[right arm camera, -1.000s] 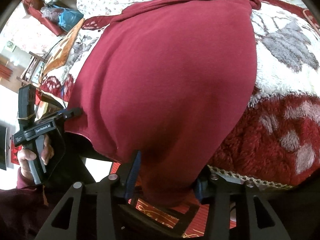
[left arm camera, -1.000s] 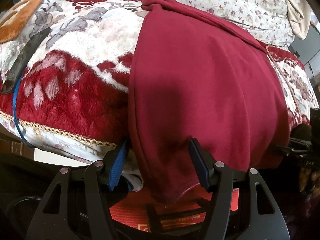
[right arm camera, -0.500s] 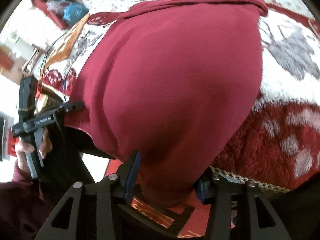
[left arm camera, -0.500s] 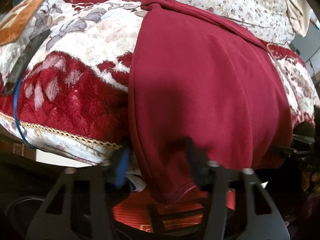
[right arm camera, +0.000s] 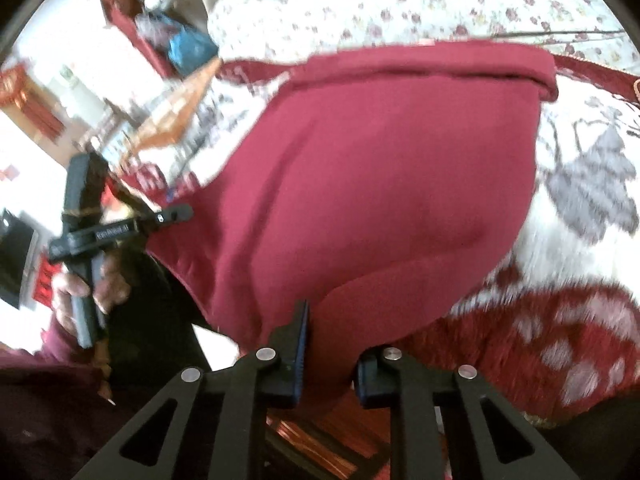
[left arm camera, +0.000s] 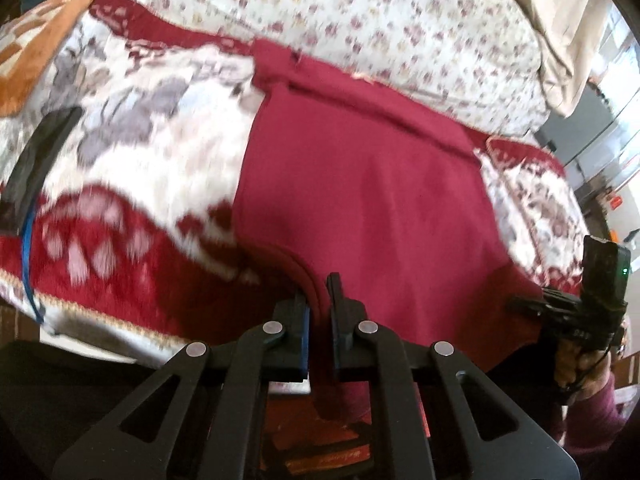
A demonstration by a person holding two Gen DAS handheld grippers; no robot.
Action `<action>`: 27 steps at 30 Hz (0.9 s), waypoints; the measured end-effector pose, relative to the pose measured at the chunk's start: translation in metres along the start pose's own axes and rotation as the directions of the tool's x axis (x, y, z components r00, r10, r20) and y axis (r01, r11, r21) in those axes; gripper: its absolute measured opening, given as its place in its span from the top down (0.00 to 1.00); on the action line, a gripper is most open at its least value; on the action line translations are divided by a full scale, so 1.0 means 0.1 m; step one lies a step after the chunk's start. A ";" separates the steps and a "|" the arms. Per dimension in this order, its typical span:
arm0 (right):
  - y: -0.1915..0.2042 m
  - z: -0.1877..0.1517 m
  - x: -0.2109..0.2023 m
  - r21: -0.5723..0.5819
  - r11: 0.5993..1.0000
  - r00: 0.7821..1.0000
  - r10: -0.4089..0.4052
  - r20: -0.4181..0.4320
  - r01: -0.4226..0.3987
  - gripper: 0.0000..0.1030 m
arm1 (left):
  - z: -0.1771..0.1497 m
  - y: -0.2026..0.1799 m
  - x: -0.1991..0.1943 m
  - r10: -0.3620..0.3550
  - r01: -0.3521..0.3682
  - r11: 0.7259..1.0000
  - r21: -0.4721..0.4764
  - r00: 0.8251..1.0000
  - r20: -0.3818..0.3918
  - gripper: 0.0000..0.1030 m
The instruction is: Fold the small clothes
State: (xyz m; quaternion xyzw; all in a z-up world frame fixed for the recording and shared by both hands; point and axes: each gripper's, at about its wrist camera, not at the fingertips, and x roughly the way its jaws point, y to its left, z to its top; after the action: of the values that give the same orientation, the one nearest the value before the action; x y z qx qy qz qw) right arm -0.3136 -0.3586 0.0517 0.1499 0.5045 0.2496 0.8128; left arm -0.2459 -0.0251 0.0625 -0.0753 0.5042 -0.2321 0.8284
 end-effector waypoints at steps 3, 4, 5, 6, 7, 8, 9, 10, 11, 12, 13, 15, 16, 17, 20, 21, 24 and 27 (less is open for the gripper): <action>-0.04 0.15 -0.18 0.024 1.000 0.997 0.014 0.076 -0.016 0.85 | 0.20 -0.01 -0.02 0.010 -0.009 1.000 -0.012 0.999 0.049 0.94; -0.08 0.23 -0.26 0.033 0.999 0.994 0.010 0.108 -0.014 0.85 | 0.30 -0.01 -0.02 0.012 -0.010 1.000 -0.026 0.997 0.070 0.94; -0.10 0.28 -0.31 0.035 0.999 0.992 0.005 0.126 -0.010 0.85 | 0.36 -0.02 -0.02 0.017 -0.015 0.999 -0.032 0.996 0.083 0.94; -0.12 0.33 -0.36 0.037 0.999 0.989 -0.006 0.148 0.001 0.85 | 0.44 -0.03 -0.01 0.023 -0.019 0.999 -0.036 0.995 0.099 0.94; -0.16 0.41 -0.43 0.038 0.999 0.984 -0.021 0.175 0.015 0.86 | 0.55 -0.05 0.00 0.024 -0.020 0.999 -0.038 0.992 0.121 0.94; -0.18 0.48 -0.47 0.044 0.999 0.980 -0.029 0.195 0.021 0.86 | 0.64 -0.06 0.00 0.023 -0.018 0.999 -0.039 0.991 0.132 0.94; -0.23 0.57 -0.52 0.059 0.998 0.974 -0.039 0.224 0.026 0.86 | 0.76 -0.08 0.00 0.024 -0.019 0.999 -0.035 0.988 0.151 0.94; -0.26 0.64 -0.56 0.066 0.997 0.970 -0.048 0.239 0.033 0.86 | 0.87 -0.12 0.00 0.033 -0.029 0.999 -0.025 0.985 0.170 0.94; -0.31 0.74 -0.58 0.077 0.996 0.963 -0.069 0.260 0.050 0.86 | 0.97 -0.15 0.00 0.049 -0.047 0.999 -0.016 0.980 0.193 0.94; -0.31 0.84 -0.58 0.085 0.994 0.959 -0.083 0.272 0.062 0.86 | 1.06 -0.16 0.00 0.058 -0.057 0.998 -0.011 0.975 0.213 0.94; -0.36 0.93 -0.59 0.093 0.993 0.954 -0.097 0.284 0.073 0.86 | 1.19 -0.18 0.00 0.058 -0.058 0.998 -0.010 0.971 0.233 0.94; -0.46 1.17 -0.59 0.114 0.988 0.941 -0.134 0.311 0.104 0.86 | 1.42 -0.19 0.06 0.049 -0.046 0.999 -0.017 0.968 0.245 0.94; -0.49 1.28 -0.57 0.121 0.986 0.937 -0.145 0.317 0.111 0.86 | 1.54 -0.20 0.11 0.060 -0.056 0.998 -0.021 0.964 0.258 0.94; -0.53 1.37 -0.54 0.129 0.985 0.935 -0.148 0.322 0.112 0.86 | 1.67 -0.20 0.18 0.071 -0.068 0.997 -0.022 0.961 0.268 0.94; -0.68 1.68 -0.44 0.153 0.980 0.926 -0.175 0.334 0.130 0.86 | 1.94 -0.19 0.43 0.087 -0.085 0.996 -0.020 0.962 0.258 0.94; -0.75 1.75 -0.41 0.160 0.977 0.925 -0.186 0.331 0.139 0.86 | 2.00 -0.19 0.51 0.096 -0.094 0.995 -0.023 0.963 0.253 0.94; -0.94 1.99 -0.29 0.187 0.969 0.923 -0.213 0.320 0.158 0.86 | 2.26 -0.09 0.81 0.110 -0.099 0.993 -0.061 0.967 0.230 0.94; -1.15 2.21 -0.13 0.217 0.961 0.923 -0.233 0.306 0.171 0.86 | 2.49 0.01 1.15 0.134 -0.120 0.989 -0.083 0.973 0.190 0.94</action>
State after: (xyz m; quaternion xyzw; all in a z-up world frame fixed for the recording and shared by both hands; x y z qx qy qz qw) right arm -0.0910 -0.4597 0.1031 0.2116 0.3957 0.0876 0.8893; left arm 0.0153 -0.1043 0.0895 -0.0948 0.4322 -0.1522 0.8838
